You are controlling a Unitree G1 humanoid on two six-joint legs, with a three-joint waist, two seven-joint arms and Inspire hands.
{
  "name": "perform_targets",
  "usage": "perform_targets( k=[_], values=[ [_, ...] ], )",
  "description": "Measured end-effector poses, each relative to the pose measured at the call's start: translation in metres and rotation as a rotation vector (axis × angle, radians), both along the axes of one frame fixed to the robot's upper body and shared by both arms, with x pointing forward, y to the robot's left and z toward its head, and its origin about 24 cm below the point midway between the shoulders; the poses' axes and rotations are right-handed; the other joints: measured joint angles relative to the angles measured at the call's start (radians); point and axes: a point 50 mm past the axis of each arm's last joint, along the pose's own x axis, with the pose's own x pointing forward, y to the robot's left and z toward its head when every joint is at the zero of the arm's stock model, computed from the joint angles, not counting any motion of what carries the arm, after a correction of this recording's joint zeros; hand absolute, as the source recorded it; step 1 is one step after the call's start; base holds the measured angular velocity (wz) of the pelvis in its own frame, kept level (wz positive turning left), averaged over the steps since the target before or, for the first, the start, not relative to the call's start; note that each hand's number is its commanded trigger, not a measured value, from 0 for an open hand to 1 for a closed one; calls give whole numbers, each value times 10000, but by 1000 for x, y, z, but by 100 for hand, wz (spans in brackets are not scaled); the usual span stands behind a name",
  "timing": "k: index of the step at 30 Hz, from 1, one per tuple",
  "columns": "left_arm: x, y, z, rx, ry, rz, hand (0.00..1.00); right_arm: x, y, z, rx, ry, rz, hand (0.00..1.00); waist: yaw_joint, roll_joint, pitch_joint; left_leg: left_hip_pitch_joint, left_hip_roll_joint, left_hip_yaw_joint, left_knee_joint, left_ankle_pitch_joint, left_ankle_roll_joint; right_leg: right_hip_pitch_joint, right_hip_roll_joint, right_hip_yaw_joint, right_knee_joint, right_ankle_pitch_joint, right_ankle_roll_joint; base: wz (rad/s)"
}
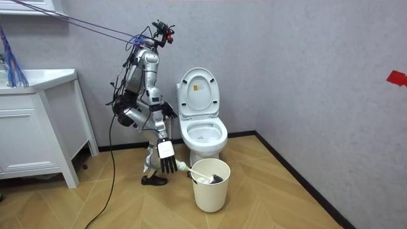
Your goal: Brush toilet
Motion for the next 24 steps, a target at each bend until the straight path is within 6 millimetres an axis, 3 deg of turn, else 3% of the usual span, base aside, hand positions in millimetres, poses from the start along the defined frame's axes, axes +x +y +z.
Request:
perform_targets(
  k=[10,24],
  values=[
    [2,7,6,257,-243,-123,0,0,-4,2,-96,-4,14,0,25,0,0,-580,-14,-21,680,-122,-61,-551,-127,3,775,-267,-117,3],
    [-5,10,6,192,-278,-154,0,0,-1,0,427,-241,-247,0,36,0,0,-673,-33,-31,823,-139,-63,-616,-184,-24,930,-324,-126,0]
  ],
)
